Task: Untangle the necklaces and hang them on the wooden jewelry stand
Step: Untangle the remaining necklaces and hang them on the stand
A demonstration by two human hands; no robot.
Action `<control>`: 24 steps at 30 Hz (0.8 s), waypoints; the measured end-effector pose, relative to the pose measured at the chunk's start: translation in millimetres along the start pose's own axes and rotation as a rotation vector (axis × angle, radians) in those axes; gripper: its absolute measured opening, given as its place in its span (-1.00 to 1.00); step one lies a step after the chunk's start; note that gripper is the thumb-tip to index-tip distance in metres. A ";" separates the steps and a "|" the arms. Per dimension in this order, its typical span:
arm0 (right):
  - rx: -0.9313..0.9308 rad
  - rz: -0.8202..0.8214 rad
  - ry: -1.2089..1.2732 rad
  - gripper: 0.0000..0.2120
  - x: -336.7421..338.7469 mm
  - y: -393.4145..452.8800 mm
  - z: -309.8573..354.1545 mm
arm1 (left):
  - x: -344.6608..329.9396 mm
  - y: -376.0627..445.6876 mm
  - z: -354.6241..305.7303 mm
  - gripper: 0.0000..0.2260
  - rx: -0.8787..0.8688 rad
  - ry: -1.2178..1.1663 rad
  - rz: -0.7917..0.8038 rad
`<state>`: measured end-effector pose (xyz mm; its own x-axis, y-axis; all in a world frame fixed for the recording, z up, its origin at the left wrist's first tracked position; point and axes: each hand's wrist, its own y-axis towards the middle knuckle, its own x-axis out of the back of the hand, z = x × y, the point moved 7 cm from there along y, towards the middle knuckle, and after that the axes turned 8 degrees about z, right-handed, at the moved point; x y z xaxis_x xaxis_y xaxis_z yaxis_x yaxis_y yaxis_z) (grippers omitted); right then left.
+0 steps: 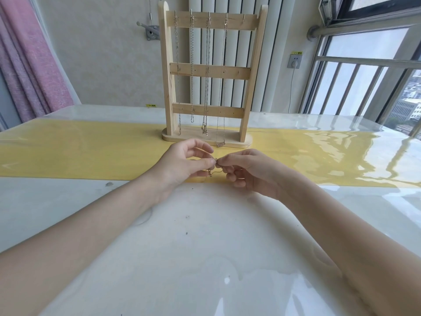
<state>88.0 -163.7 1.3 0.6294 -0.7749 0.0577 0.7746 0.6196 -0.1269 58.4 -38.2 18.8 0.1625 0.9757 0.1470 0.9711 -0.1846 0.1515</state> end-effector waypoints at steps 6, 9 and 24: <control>-0.001 0.018 -0.040 -0.88 -3.3 -1.4 2.2 | 2.7 -0.2 4.7 -0.88 0.067 -0.189 -0.009; 0.008 -0.008 -0.053 -0.88 -0.5 -1.8 2.6 | 2.7 -0.1 6.7 -0.86 0.076 -0.161 -0.018; 0.170 -0.123 -0.176 -0.91 2.7 -3.3 14.1 | 4.6 -3.3 -0.7 -0.86 0.056 -0.056 -0.090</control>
<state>88.0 -166.1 15.9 0.5200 -0.8211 0.2352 0.8357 0.5460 0.0588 55.8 -33.1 19.7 0.0819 0.9934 0.0802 0.9902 -0.0902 0.1062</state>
